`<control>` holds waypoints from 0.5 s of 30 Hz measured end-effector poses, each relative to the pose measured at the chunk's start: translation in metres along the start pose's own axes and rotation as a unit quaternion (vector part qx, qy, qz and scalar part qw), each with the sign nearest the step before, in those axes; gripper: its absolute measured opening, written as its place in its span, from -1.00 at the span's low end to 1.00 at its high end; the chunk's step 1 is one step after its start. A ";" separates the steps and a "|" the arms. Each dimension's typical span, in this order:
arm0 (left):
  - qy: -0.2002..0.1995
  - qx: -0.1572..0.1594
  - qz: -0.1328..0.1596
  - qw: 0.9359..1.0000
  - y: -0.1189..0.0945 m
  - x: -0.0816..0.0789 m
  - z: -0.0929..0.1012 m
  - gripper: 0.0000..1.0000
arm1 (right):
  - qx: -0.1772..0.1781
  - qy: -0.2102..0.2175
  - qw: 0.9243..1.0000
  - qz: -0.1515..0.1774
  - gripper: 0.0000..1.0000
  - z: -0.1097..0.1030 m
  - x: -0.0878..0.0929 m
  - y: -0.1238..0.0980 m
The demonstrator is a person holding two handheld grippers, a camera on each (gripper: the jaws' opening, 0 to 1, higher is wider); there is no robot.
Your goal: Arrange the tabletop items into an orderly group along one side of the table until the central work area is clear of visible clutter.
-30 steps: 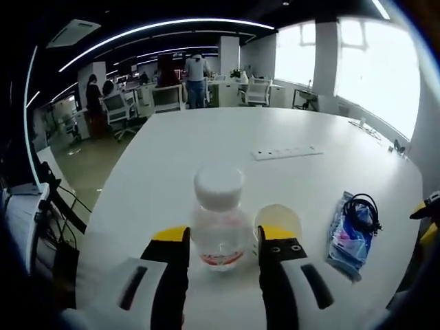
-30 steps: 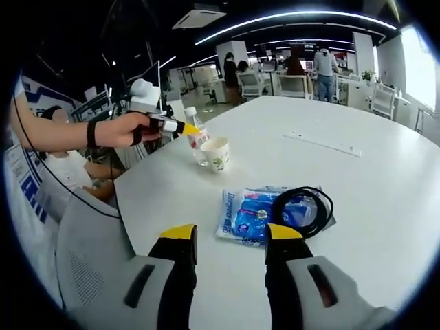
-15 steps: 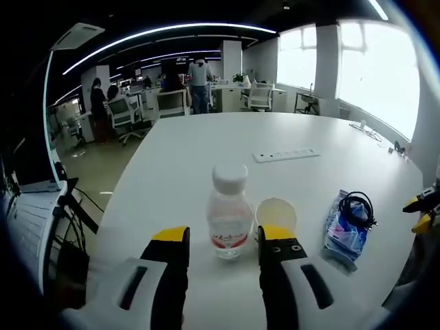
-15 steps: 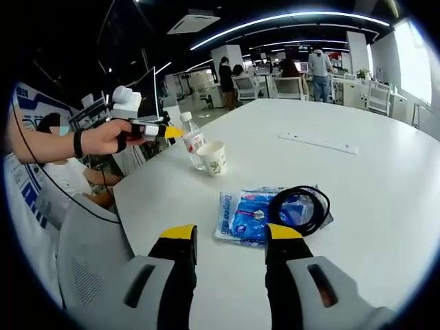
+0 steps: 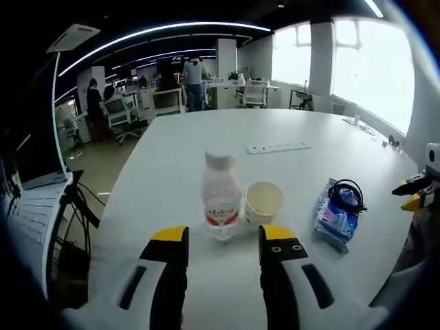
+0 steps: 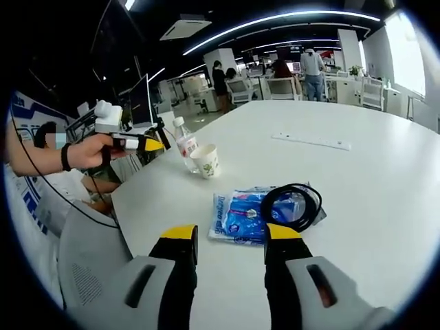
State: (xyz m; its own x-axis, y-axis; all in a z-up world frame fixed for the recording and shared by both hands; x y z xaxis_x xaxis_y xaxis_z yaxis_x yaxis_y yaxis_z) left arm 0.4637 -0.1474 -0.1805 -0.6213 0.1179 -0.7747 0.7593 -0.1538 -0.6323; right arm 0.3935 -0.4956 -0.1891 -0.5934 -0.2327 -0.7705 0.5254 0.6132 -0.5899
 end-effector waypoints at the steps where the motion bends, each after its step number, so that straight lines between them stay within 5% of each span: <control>1: 0.002 0.002 -0.001 1.000 0.000 0.001 0.001 -0.20 | 0.000 0.001 1.000 0.000 -0.27 0.000 0.000 0.000; 15: 0.011 0.026 -0.008 1.000 -0.009 0.020 0.019 -0.15 | 0.009 0.017 1.000 -0.005 -0.28 0.012 0.008 0.000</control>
State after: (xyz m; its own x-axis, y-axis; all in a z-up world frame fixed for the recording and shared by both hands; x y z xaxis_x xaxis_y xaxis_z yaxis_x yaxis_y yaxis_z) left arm 0.4406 -0.1626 -0.1897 -0.6289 0.1430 -0.7642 0.7373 -0.2023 -0.6446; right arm 0.3962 -0.5065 -0.1985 -0.6189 -0.2115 -0.7564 0.5302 0.5980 -0.6011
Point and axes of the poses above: the point that each gripper's makers call its tool centre point, and the gripper's own axes: y roughly forward along the fingers, z roughly to its right, x roughly out of its underside, the point moved 4 cm from there along -y, roughly backward along the fingers, and after that the axes turned 5 degrees about -z, right-handed, at the moved point
